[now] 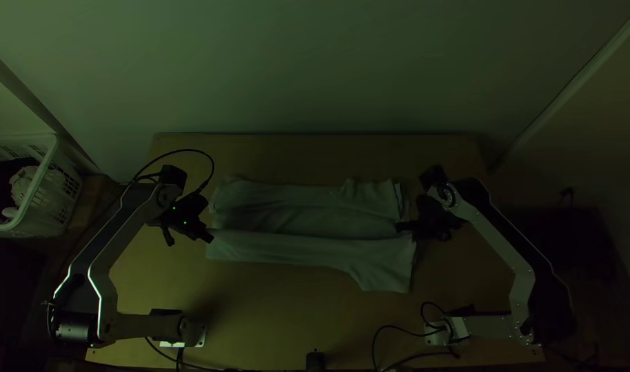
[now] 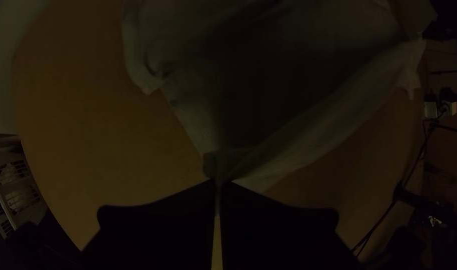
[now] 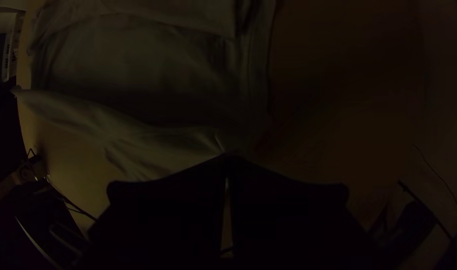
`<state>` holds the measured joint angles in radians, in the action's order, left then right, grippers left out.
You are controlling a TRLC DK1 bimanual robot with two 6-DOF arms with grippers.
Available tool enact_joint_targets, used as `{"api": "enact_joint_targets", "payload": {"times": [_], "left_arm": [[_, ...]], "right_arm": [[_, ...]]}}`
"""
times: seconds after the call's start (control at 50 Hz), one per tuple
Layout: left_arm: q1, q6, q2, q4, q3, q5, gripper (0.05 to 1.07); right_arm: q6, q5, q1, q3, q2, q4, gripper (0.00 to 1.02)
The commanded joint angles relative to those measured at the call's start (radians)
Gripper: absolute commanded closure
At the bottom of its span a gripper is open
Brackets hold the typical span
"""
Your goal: Fold the t-shirt
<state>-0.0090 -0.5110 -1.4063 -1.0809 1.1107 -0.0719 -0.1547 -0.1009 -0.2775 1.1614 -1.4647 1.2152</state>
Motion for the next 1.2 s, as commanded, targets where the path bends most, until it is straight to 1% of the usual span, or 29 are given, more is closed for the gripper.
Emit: {"api": "enact_joint_targets", "payload": {"times": [0.0,0.5,0.96,1.18], "left_arm": [[0.001,0.025,-0.043,0.004,0.060,-0.014,1.05],[0.009,0.045,-0.275,0.009,0.330,-0.016,1.05],[0.034,0.052,-0.542,-0.005,0.664,-0.016,1.05],[0.038,0.057,-0.608,-0.010,0.710,-0.020,1.04]], "right_arm": [[0.015,0.012,0.015,0.061,-0.048,-0.006,1.00],[0.073,0.012,0.098,0.348,-0.295,-0.008,1.00],[0.080,0.012,0.120,0.598,-0.520,0.000,1.00],[0.090,0.013,0.144,0.693,-0.606,0.009,1.00]]}}
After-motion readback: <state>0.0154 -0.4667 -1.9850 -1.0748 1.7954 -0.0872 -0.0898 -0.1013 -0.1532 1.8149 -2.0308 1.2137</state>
